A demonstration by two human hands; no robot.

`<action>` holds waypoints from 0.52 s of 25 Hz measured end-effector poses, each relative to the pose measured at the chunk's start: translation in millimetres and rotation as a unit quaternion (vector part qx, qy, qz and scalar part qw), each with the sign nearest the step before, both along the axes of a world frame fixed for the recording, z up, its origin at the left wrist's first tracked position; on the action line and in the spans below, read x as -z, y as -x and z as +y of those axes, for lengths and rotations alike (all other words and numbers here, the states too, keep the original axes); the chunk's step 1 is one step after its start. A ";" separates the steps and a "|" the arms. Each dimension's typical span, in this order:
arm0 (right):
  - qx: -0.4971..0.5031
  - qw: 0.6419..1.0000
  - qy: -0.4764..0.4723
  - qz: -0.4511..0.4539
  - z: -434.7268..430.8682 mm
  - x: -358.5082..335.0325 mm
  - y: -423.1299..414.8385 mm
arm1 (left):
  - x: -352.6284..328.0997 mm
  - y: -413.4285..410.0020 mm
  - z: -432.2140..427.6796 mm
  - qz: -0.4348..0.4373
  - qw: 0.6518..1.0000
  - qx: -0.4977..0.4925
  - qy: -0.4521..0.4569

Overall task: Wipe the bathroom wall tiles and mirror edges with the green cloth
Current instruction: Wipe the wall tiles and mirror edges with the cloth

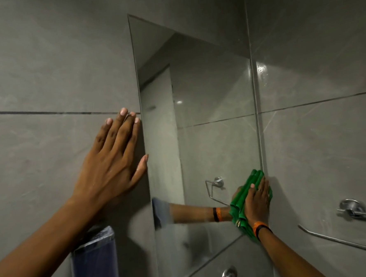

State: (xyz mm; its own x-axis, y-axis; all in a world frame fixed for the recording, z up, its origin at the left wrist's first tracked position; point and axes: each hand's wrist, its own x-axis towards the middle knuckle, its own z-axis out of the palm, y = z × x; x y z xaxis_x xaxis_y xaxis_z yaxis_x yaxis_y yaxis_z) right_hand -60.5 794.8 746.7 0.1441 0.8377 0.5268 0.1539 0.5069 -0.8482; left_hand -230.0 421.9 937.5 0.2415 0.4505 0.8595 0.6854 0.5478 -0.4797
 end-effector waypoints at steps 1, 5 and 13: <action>0.002 1.000 0.014 -0.002 -1.4 16.4 -1.3 | 2.5 -0.2 0.4 -0.001 1.000 -0.001 0.000; 0.013 0.997 0.070 0.007 -5.2 54.4 -2.9 | 5.6 1.1 2.0 -0.006 1.000 -0.002 -0.004; 0.044 0.992 0.116 -0.008 -29.4 62.9 11.0 | 9.3 1.2 4.4 -0.003 1.000 0.007 -0.007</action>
